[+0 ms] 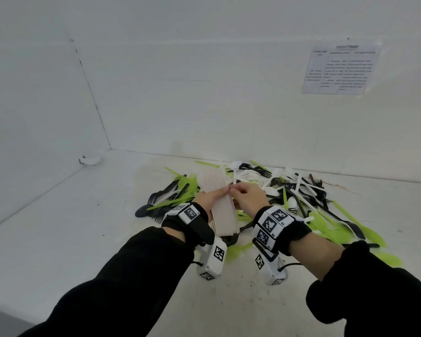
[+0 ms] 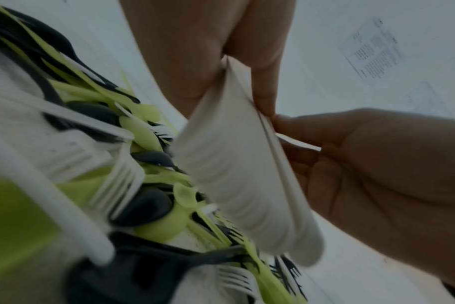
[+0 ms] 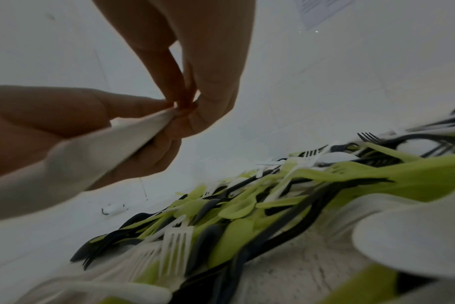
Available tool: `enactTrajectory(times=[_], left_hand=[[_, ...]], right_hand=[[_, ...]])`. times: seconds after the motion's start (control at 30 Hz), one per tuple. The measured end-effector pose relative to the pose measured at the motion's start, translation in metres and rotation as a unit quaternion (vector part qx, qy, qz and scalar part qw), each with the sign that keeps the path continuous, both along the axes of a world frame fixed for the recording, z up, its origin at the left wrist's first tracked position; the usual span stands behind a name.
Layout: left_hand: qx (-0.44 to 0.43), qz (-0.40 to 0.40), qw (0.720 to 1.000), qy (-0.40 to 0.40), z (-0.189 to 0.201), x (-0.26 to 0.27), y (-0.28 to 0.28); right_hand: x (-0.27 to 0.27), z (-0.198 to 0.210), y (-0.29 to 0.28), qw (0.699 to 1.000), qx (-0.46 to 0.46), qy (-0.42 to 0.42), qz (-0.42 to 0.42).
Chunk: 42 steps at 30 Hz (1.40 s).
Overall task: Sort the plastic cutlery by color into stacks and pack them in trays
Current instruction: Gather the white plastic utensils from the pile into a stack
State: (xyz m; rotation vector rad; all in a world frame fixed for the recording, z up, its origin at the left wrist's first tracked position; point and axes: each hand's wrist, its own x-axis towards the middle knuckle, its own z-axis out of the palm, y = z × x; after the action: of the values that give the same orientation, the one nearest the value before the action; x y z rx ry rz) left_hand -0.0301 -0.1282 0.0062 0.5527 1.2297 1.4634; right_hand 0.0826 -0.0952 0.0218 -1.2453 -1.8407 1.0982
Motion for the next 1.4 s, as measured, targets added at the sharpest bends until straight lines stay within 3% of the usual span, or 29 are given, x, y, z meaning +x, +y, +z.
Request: enactTrajectory(times=[0.1,0.27,0.37,0.43,0.5,0.57,0.63,0.67,0.73,0.87,0.93,1.03,1.17,1.33,1.4], left_hand=[[-0.004,-0.036,0.999,0.02,0.001,-0.018,-0.005],[-0.025,-0.049,0.997,0.052,0.004,-0.044,-0.009],[-0.045,-0.058,0.994,0.084,0.01,-0.057,-0.013],[-0.053,-0.046,0.994,0.083,0.013,-0.068,-0.015],[-0.056,-0.042,0.993,0.089,0.016,-0.079,-0.017],[-0.058,-0.04,0.993,0.1,0.016,-0.087,-0.019],[-0.059,-0.038,0.993,0.097,0.015,-0.092,-0.019],[-0.057,-0.037,0.993,0.095,0.014,-0.093,-0.02],[-0.056,-0.034,0.993,0.096,0.013,-0.092,-0.019],[-0.055,-0.039,0.993,0.098,0.008,-0.084,-0.013],[-0.059,-0.06,0.992,0.096,0.007,-0.078,-0.009],[-0.066,-0.081,0.991,0.088,0.008,-0.068,-0.006],[-0.067,-0.087,0.99,0.09,0.005,-0.053,0.003],[-0.063,-0.088,0.99,0.084,0.003,-0.034,0.014],[-0.061,-0.09,0.991,0.077,0.003,-0.028,0.018]], right_hand=[[-0.013,0.005,-0.003,0.998,-0.056,0.031,0.016],[-0.026,0.017,-0.003,0.991,-0.095,-0.019,0.092],[-0.019,0.014,0.0,0.996,-0.05,-0.076,0.027],[-0.008,0.01,0.004,0.984,-0.01,-0.176,0.01],[0.003,0.003,0.007,0.941,0.013,-0.336,0.032],[0.012,-0.005,0.006,0.879,0.012,-0.472,0.065],[0.019,-0.013,0.003,0.83,0.008,-0.549,0.094],[0.021,-0.017,0.003,0.822,0.008,-0.56,0.103],[0.026,-0.021,0.0,0.834,0.023,-0.54,0.109],[0.036,-0.022,0.005,0.93,0.024,-0.357,0.089],[0.052,-0.014,0.013,0.955,0.042,-0.293,0.023],[0.082,-0.008,0.023,0.934,0.066,-0.349,-0.03],[0.099,-0.023,0.026,0.857,0.045,-0.508,0.065],[0.099,-0.027,0.029,0.833,0.099,-0.542,0.046],[0.101,-0.024,0.034,0.846,0.104,-0.523,0.01]])
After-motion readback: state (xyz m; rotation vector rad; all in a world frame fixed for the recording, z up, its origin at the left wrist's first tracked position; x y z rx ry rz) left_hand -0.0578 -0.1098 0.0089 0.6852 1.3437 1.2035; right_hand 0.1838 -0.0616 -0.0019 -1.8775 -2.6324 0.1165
